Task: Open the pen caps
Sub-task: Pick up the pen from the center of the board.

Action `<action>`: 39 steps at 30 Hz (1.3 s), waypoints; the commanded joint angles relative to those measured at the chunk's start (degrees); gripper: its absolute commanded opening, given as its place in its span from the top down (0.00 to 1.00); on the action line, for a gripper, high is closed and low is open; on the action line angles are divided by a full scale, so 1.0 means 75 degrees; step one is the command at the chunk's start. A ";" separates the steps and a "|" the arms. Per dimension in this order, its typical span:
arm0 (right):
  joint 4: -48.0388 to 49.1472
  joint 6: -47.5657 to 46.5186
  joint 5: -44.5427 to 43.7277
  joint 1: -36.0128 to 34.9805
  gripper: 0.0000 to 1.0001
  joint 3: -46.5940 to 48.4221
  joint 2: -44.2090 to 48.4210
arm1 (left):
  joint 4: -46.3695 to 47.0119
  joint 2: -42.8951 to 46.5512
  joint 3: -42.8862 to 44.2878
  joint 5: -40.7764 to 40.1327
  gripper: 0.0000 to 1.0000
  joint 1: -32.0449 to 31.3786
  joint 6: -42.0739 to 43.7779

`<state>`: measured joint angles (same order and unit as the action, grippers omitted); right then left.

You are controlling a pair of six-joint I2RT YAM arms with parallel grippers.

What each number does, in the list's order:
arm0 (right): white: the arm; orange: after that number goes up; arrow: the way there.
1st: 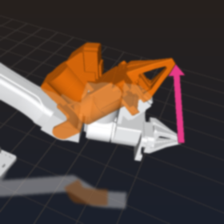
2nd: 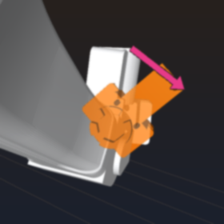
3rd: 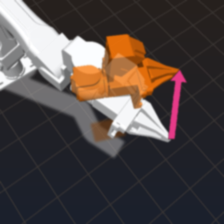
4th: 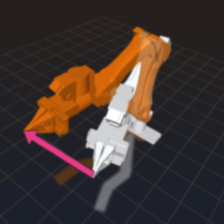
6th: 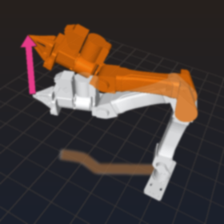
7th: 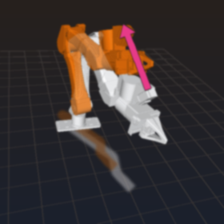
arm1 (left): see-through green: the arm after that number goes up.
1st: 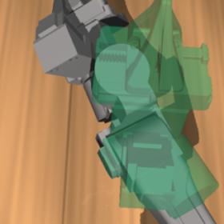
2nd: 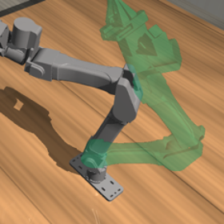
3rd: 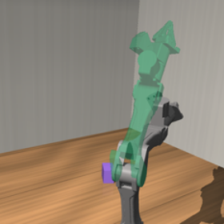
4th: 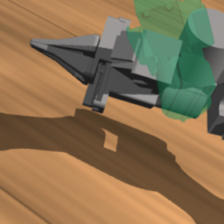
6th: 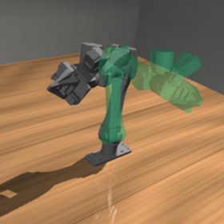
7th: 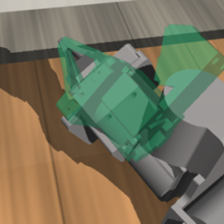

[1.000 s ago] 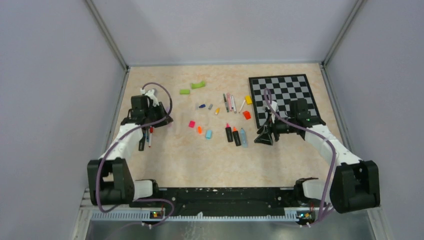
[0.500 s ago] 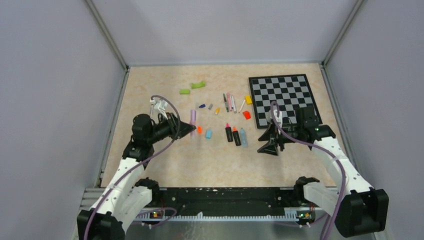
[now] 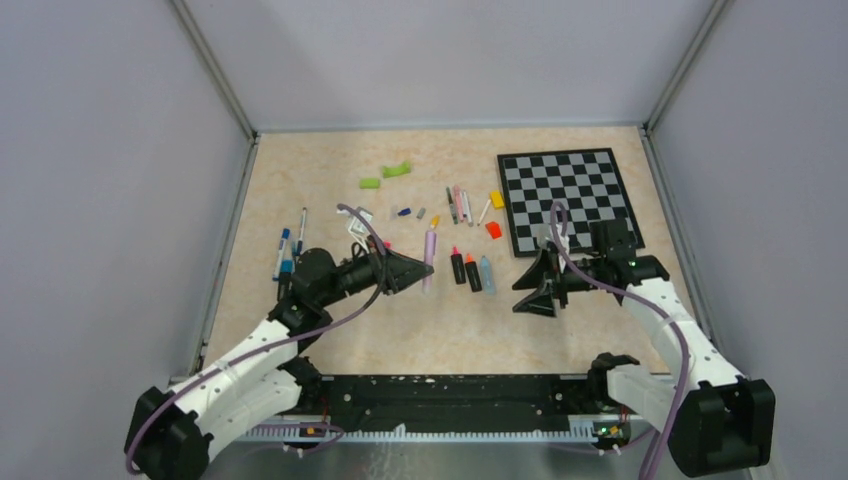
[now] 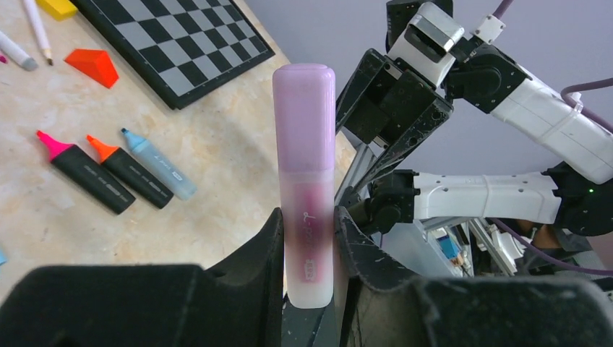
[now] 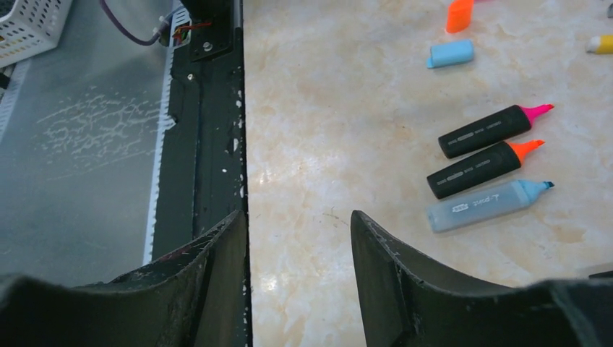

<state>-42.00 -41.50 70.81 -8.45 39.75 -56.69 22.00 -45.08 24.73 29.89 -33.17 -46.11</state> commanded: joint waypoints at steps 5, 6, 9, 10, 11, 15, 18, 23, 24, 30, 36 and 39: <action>0.2086 0.1972 0.0939 0.0042 0.47 -0.0377 0.0120 | 0.1549 -0.1341 0.0408 -0.1207 1.00 -0.1353 -0.0103; 0.2295 0.2243 0.1046 0.0036 0.47 -0.0362 0.0060 | 0.1616 -0.1500 0.0496 -0.1362 1.00 -0.1510 -0.0074; 0.3028 0.3097 0.0975 -0.0148 0.47 -0.0397 -0.0025 | 0.1816 -0.1957 0.0685 -0.1817 1.00 -0.1927 -0.0075; 0.3115 0.3249 0.0888 -0.0231 0.47 -0.0401 -0.0061 | 0.1873 -0.2100 0.0760 -0.1958 1.00 -0.2075 -0.0057; 0.3111 0.3279 0.0842 -0.0306 0.47 -0.0384 -0.0109 | 0.1946 -0.2242 0.0828 -0.2090 1.00 -0.2211 -0.0038; 0.3243 0.3574 0.0863 -0.0493 0.47 -0.0262 -0.0309 | 0.2058 -0.2764 0.1164 -0.2663 1.00 -0.2692 -0.0001; 0.3307 0.3838 0.0835 -0.0680 0.47 -0.0076 -0.0436 | 0.2174 -0.3064 0.1284 -0.3077 1.00 -0.2906 -0.0098; 0.3011 0.3971 0.0382 -0.0890 0.46 0.0313 -0.0574 | 0.1680 -0.3343 0.1504 -0.4223 1.00 -0.3131 -0.0597; 0.2987 0.4059 0.0192 -0.0905 0.46 0.0368 -0.0589 | 0.1522 -0.3363 0.1583 -0.4472 1.00 -0.3190 -0.0681; 0.2944 0.4652 -0.0345 -0.1094 0.43 0.0691 -0.0680 | 0.0719 -0.3513 0.2066 -0.5581 1.00 -0.3438 -0.1109; 0.2721 0.4876 -0.0809 -0.1217 0.42 0.1123 -0.0994 | -0.0204 -0.3853 0.2791 -0.6255 1.00 -0.3673 -0.1399; 0.2690 0.4979 -0.0954 -0.1277 0.42 0.1268 -0.1072 | -0.0882 -0.4065 0.3144 -0.6737 1.00 -0.3872 -0.1645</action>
<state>-21.67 -6.20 65.89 -16.99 45.47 -63.90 21.12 -73.87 43.68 -14.31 -60.47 -55.53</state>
